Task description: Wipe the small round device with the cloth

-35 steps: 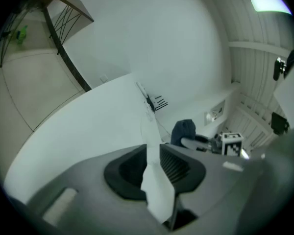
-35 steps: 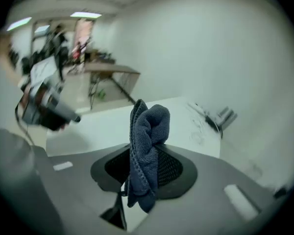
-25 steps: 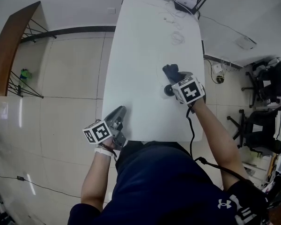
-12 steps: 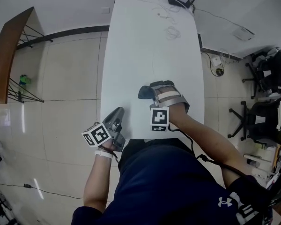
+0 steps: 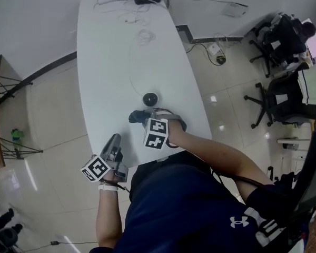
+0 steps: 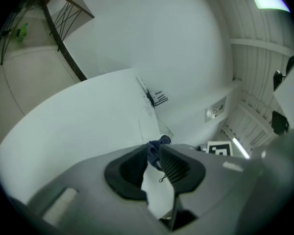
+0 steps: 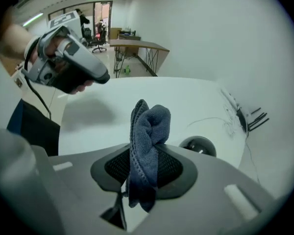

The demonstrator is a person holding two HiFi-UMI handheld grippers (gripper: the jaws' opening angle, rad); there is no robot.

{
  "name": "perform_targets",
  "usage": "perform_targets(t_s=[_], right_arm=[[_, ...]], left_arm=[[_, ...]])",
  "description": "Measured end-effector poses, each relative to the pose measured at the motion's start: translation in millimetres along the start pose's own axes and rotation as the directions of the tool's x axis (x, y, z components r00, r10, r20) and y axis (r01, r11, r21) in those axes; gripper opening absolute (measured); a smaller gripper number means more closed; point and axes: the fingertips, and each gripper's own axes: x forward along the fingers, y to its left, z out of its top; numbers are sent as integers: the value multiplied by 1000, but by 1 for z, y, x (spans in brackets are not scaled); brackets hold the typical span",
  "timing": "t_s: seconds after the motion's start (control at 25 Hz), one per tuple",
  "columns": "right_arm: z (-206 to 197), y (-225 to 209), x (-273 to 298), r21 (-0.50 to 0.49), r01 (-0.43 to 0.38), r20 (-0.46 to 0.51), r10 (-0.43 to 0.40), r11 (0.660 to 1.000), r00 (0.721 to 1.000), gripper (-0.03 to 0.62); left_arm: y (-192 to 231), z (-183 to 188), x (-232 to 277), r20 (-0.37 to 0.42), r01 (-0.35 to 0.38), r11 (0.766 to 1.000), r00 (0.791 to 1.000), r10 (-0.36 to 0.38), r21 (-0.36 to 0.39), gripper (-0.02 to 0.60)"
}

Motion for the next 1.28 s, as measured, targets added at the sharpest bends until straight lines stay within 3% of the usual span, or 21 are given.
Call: perform_targets(t_s=[0.12,0.28,0.36,0.44,0.56,0.68,0.76,0.84,0.88,0.96,1.0,1.04,1.08,1.12,1.2,1.28], right_arm=[[-23,-10,5,-142,35,-31,-39,989,999,123],[-50,-6,0,-336,30,-7,-35,941,999,123],[-62,-9,-7,-354,40,22,-34,934,999,123],[-71,-13,-18,-266,33,87,-10,963,996,123],[-79,-26,-40,-54,4,224,9,999,974,123],[-91,-46,-62,115,16,316,-52,993,947,123],[-110,-65,-71,239,41,331,-121,970,936,123],[-132,-85,-76,421,10,360,-177,907,916,123],[-140,-92,-78,526,-50,393,-190,849,900,123],[-144,-97,-90,695,-240,478,-187,678,858,123],[-137,-94,-99,731,-357,540,-172,582,824,123],[-126,-88,-109,725,-475,612,-149,500,777,123],[-113,-79,-118,685,-577,683,-116,444,722,123],[-99,-68,-129,627,-659,744,-69,416,664,123],[-78,-46,-148,504,-769,826,40,393,562,123],[-69,-35,-162,437,-815,859,90,381,503,123]], left_arm=[[-3,-3,7,-20,-17,1000,1000,18,23,77],[-20,-14,16,-38,-19,999,999,20,38,77],[-28,-18,19,-48,-45,997,998,48,70,77],[-34,-23,25,-47,-29,997,998,32,66,77],[-43,-31,32,-43,-14,999,999,16,51,77],[-50,-46,37,-47,-28,998,998,30,52,77],[-57,-62,44,-59,-38,998,997,41,41,77],[-67,-69,56,-68,-28,997,997,33,75,77],[-73,-68,63,-69,-6,993,998,14,114,77],[-86,-68,70,-90,18,982,996,-1,189,77],[-93,-70,69,-107,26,971,994,0,240,78],[-102,-72,68,-124,38,954,992,-1,297,81],[-113,-75,68,-142,63,935,990,-14,349,91],[-126,-78,68,-162,102,916,986,-41,389,108],[-156,-89,74,-213,204,880,970,-121,429,185],[-181,-99,82,-257,285,856,948,-186,431,235]])
